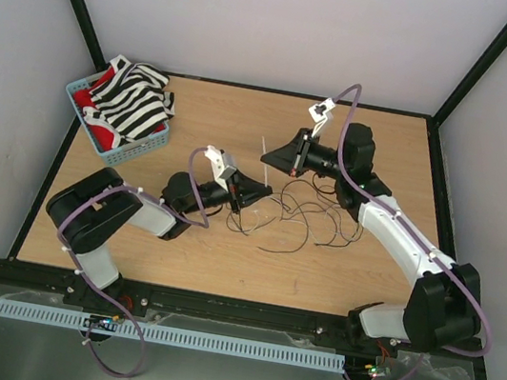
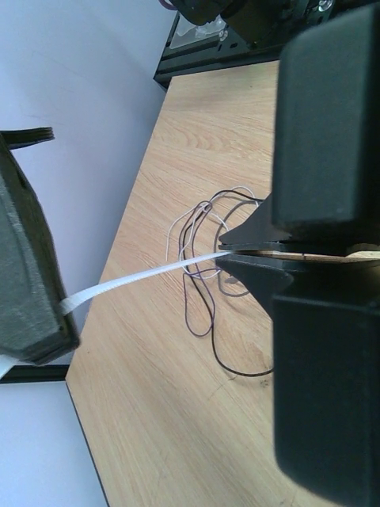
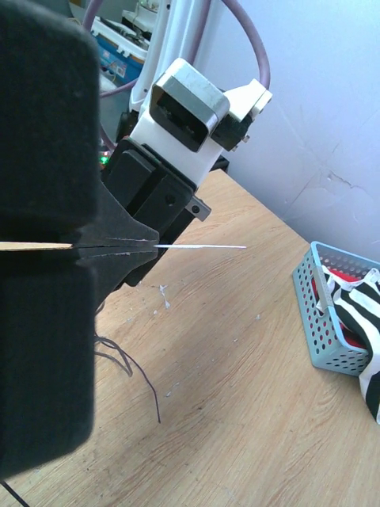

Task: Zip-tie the wires
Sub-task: Tie the cable at the center of the board, then adjust the cable at the center of the board.

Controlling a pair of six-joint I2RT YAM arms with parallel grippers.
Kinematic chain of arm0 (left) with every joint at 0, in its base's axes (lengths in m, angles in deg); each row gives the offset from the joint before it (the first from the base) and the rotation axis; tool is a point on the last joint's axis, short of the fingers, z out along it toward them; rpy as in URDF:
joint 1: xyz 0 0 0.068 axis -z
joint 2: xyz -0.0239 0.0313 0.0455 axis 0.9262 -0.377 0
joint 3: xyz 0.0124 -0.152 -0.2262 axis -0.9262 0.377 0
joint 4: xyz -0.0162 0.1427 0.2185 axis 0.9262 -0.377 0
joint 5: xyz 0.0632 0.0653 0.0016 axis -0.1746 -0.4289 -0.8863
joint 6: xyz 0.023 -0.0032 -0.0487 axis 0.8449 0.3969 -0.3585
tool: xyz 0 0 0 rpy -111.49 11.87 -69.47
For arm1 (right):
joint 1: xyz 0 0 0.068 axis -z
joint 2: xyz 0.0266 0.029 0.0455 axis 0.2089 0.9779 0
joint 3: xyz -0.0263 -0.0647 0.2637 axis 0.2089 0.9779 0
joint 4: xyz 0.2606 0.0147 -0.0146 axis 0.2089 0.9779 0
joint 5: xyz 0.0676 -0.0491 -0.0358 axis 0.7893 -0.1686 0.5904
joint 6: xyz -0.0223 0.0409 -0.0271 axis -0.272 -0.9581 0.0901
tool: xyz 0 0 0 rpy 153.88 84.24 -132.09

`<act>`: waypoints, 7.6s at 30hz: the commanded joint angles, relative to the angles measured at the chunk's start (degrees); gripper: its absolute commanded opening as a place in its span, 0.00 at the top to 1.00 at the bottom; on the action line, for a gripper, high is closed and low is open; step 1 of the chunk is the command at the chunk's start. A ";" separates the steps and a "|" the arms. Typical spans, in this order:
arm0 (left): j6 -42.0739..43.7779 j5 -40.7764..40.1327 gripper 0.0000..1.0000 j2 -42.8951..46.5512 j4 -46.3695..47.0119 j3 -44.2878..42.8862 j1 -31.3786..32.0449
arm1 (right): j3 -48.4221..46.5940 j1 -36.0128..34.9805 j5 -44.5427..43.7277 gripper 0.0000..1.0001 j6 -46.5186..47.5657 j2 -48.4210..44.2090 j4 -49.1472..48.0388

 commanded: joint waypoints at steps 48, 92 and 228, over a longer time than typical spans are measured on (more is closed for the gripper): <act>-21.96 7.10 1.00 9.46 -12.97 -0.33 -11.32 | 17.71 6.97 -14.87 0.16 20.89 -26.94 -3.00; -15.80 10.41 1.00 24.88 -56.19 -11.21 -12.27 | 31.57 -2.58 -7.14 0.47 26.62 -15.60 -16.60; -9.59 7.05 1.00 29.43 -71.95 -16.07 -14.92 | 20.26 -5.98 -11.80 0.97 28.05 5.40 -19.89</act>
